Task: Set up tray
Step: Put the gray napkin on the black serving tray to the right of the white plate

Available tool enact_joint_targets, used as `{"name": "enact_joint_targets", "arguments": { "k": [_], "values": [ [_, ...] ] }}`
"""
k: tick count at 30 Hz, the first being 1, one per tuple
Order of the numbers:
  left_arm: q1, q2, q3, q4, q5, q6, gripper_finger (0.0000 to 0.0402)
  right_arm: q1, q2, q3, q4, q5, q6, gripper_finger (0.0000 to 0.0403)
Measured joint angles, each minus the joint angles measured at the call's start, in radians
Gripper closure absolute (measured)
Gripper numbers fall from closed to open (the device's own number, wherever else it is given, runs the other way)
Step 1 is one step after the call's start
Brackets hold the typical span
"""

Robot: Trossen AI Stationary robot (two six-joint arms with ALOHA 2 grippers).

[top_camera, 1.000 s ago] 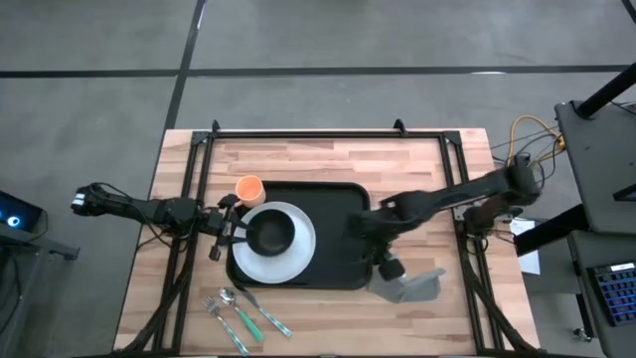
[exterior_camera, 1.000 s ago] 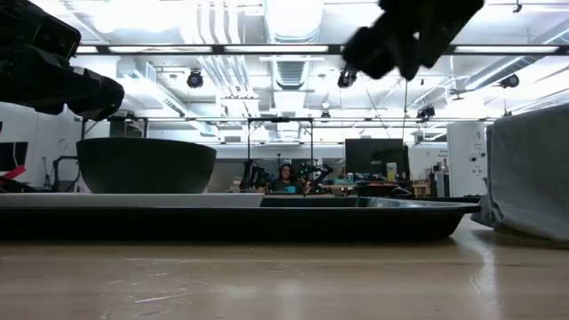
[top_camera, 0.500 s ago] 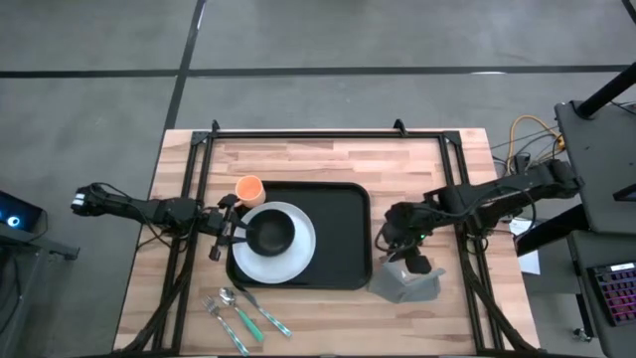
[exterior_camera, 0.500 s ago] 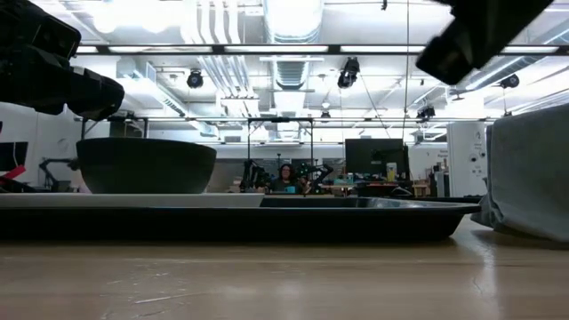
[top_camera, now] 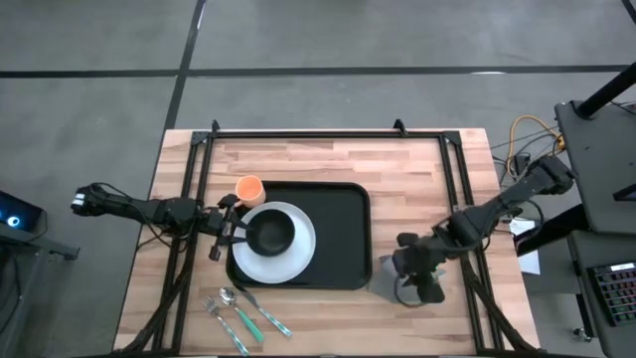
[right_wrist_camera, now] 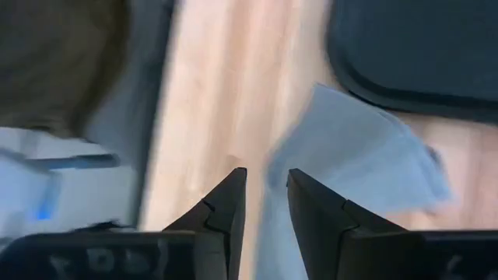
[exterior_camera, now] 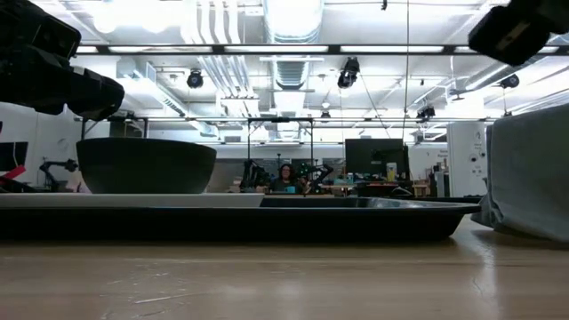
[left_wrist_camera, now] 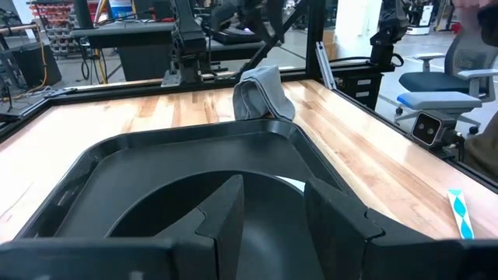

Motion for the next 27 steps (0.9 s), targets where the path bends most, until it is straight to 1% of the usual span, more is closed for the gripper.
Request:
{"name": "enact_joint_targets", "arguments": {
  "k": [2, 5, 7, 14, 17, 20, 23, 27],
  "values": [
    [0.000, 0.000, 0.000, 0.000, 0.000, 0.000, 0.0283, 0.046, 0.004, 0.003, -0.018, 0.062, 0.027, 0.0309],
    [0.000, 0.000, 0.000, 0.000, 0.000, 0.000, 0.0283, 0.095, 0.005, 0.001, -0.024, 0.084, 0.058, 0.0294],
    [0.000, 0.000, 0.000, 0.000, 0.000, 0.000, 0.0283, 0.106, 0.009, 0.001, -0.022, 0.103, 0.089, 0.0277],
    [0.000, 0.000, 0.000, 0.000, 0.000, 0.000, 0.0283, 0.117, 0.047, 0.000, -0.054, 0.110, 0.119, 0.0198],
    [0.000, 0.000, 0.000, 0.000, 0.000, 0.000, 0.0283, 0.116, 0.087, -0.002, -0.080, 0.105, 0.120, 0.0176],
    [0.000, 0.000, 0.000, 0.000, 0.000, 0.000, 0.0283, 0.116, 0.128, -0.002, -0.079, 0.104, 0.123, 0.0166],
    [0.000, 0.000, 0.000, 0.000, 0.000, 0.000, 0.0283, 0.117, 0.170, -0.002, -0.079, 0.098, 0.124, 0.0164],
    [0.000, 0.000, 0.000, 0.000, 0.000, 0.000, 0.0283, 0.116, 0.196, -0.002, -0.078, 0.099, 0.117, 0.0183]
  ]
}}
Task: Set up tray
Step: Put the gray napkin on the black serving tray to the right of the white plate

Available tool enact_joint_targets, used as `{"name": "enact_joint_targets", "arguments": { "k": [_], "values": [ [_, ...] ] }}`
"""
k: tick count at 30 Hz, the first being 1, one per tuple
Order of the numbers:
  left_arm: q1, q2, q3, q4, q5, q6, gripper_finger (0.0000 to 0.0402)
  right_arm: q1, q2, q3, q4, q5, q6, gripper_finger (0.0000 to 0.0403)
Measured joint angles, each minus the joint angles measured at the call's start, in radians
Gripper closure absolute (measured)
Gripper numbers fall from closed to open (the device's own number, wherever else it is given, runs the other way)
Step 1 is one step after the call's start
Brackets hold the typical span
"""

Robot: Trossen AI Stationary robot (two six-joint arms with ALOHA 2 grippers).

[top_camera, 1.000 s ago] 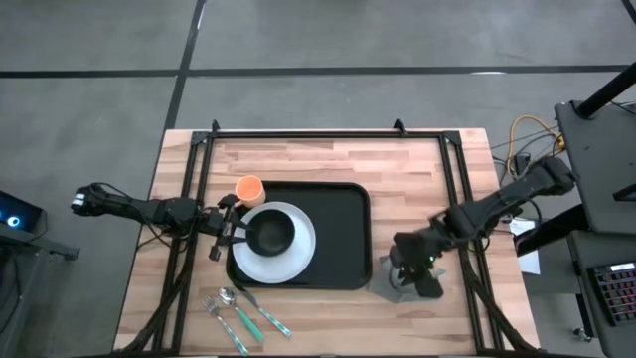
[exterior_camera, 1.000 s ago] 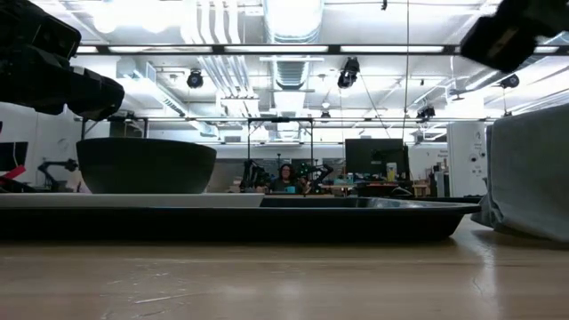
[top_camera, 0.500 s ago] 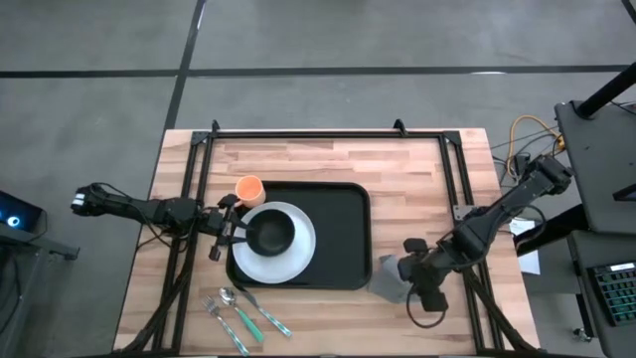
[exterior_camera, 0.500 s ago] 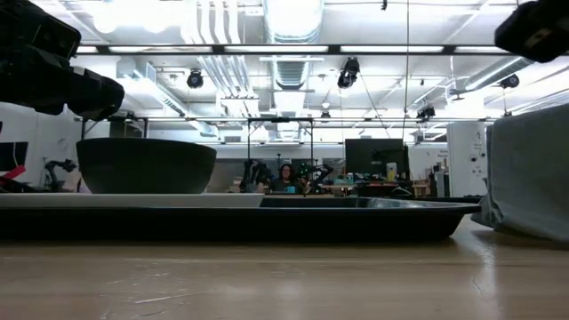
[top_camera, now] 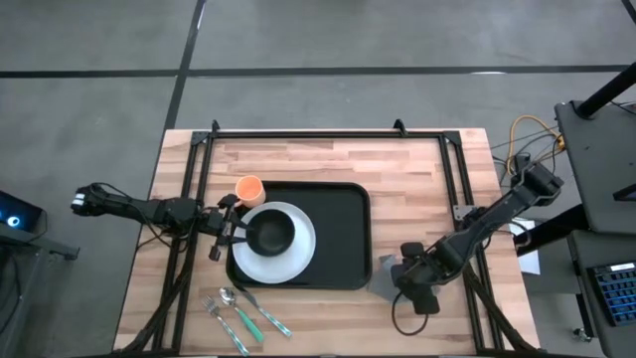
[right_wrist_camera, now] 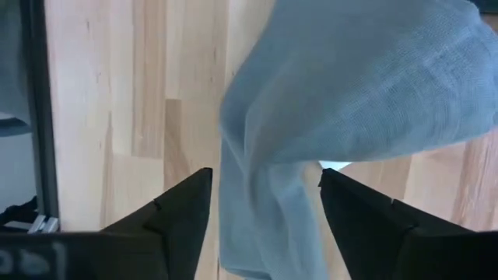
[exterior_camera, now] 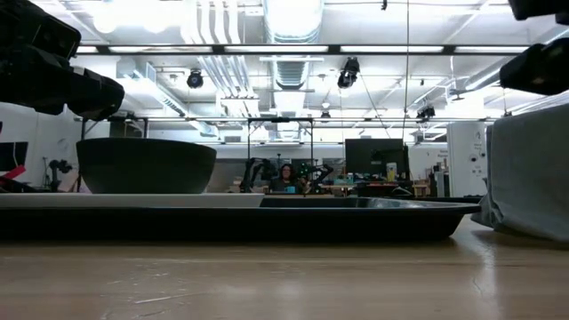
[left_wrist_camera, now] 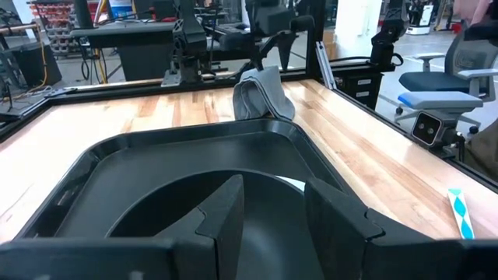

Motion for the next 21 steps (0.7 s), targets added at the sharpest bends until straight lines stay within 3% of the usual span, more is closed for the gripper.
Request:
{"name": "enact_joint_targets", "arguments": {
  "k": [5, 11, 15, 21],
  "values": [
    [0.000, 0.000, 0.000, 0.000, 0.000, 0.000, 0.0283, 0.000, 0.001, 0.000, 0.001, 0.000, -0.005, 0.0251],
    [0.000, 0.000, 0.000, 0.000, 0.000, 0.000, 0.0283, 0.000, -0.007, 0.000, -0.002, -0.058, -0.047, 0.0378],
    [0.000, 0.000, 0.000, 0.000, 0.000, 0.000, 0.0283, 0.000, -0.013, 0.000, -0.001, -0.125, -0.134, 0.0391],
    [0.000, 0.000, 0.000, 0.000, 0.000, 0.000, 0.0283, -0.010, -0.015, 0.001, 0.032, -0.125, -0.369, 0.0394]
  ]
}}
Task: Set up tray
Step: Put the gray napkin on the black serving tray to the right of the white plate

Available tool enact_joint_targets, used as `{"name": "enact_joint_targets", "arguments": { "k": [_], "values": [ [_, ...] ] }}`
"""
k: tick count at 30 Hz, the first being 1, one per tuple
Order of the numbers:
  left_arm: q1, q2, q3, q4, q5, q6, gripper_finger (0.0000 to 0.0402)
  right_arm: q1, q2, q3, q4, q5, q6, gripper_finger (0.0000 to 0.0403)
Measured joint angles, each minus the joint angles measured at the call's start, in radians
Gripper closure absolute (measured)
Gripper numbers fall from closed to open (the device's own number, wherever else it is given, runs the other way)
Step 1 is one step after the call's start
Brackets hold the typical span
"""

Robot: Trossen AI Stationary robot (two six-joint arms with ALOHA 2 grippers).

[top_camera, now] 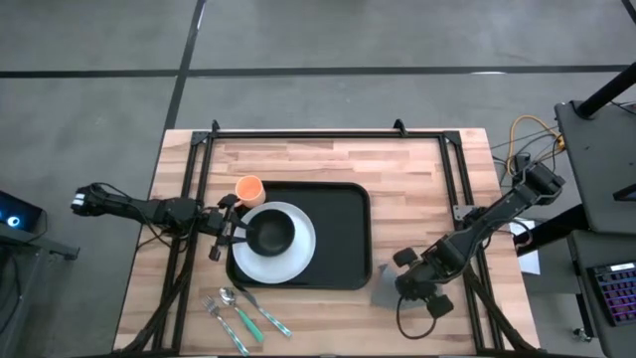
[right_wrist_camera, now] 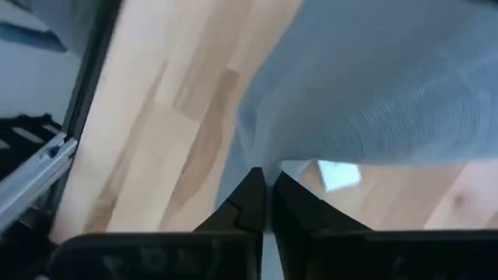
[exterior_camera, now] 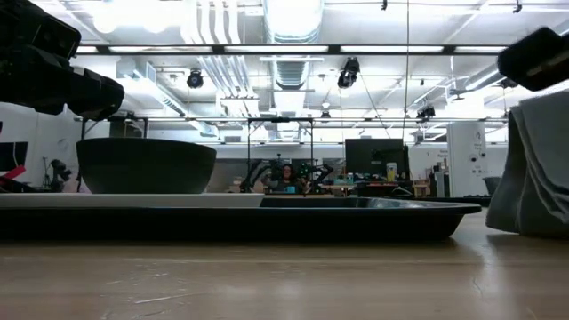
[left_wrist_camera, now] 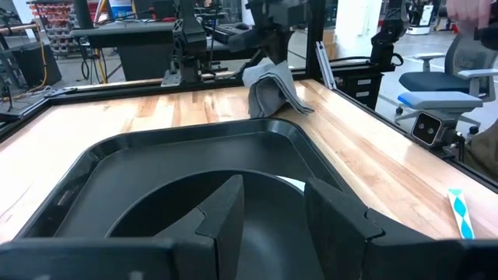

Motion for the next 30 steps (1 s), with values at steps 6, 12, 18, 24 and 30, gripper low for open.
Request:
{"name": "enact_joint_targets", "arguments": {
  "k": [6, 12, 18, 24, 30],
  "values": [
    [0.000, 0.000, 0.000, 0.000, 0.000, 0.000, 0.0283, -0.061, 0.000, 0.000, 0.156, 0.029, -0.229, 0.0394],
    [0.000, 0.000, 0.000, 0.000, 0.000, 0.000, 0.0283, -0.159, 0.001, -0.003, 0.192, 0.103, -0.247, 0.0394],
    [0.000, 0.000, 0.000, 0.000, 0.000, 0.000, 0.0283, -0.272, 0.006, -0.038, 0.285, 0.131, -0.193, 0.0394],
    [0.000, 0.000, 0.000, 0.000, 0.000, 0.000, 0.0283, -0.367, 0.010, -0.048, 0.245, 0.129, -0.196, 0.0394],
    [0.000, 0.000, 0.000, 0.000, 0.000, 0.000, 0.0283, -0.383, -0.010, -0.034, 0.253, 0.120, -0.292, 0.0394]
  ]
}}
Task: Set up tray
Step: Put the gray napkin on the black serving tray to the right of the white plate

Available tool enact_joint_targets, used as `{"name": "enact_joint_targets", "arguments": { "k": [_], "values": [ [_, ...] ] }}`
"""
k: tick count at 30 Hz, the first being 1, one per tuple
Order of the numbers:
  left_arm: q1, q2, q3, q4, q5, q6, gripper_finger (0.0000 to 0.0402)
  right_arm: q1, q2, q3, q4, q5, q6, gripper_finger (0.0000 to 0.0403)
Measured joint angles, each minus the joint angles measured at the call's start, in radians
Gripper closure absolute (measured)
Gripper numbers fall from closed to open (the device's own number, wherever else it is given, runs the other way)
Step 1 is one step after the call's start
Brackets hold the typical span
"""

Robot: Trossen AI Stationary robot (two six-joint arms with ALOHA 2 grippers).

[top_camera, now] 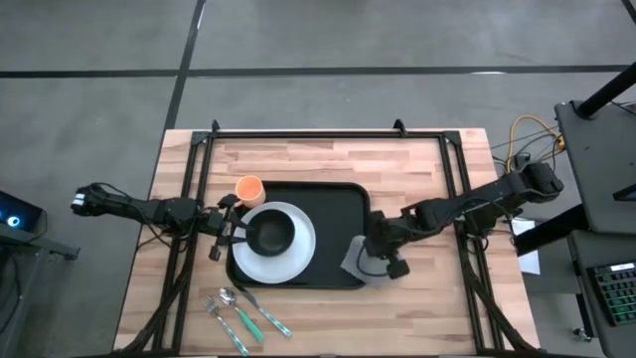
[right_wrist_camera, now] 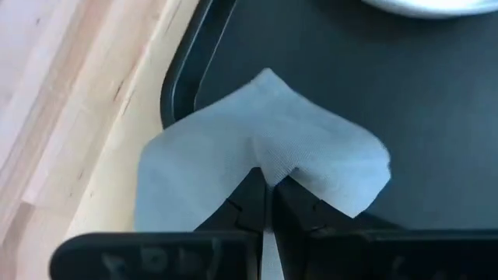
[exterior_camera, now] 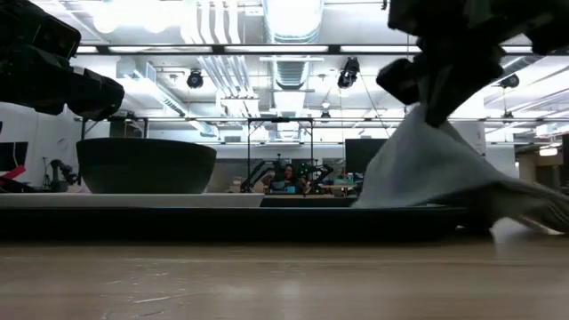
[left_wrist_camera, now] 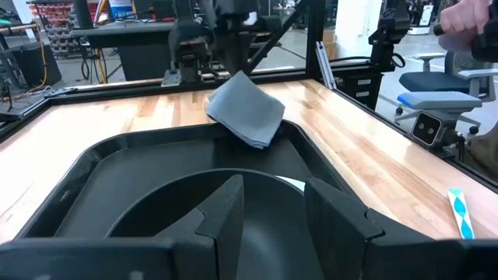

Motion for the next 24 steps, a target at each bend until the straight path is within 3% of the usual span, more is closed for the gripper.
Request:
{"name": "enact_joint_targets", "arguments": {
  "k": [12, 18, 24],
  "values": [
    [0.000, 0.000, 0.000, 0.000, 0.000, 0.000, 0.0283, 0.000, -0.103, 0.115, -0.001, 0.024, -0.138, 0.0394],
    [0.000, 0.000, 0.000, 0.000, 0.000, 0.000, 0.0283, -0.006, -0.107, 0.118, 0.004, 0.131, -0.298, 0.0394],
    [0.000, 0.000, 0.000, 0.000, 0.000, 0.000, 0.0283, -0.031, -0.068, 0.113, 0.011, 0.313, -0.371, 0.0394]
  ]
}}
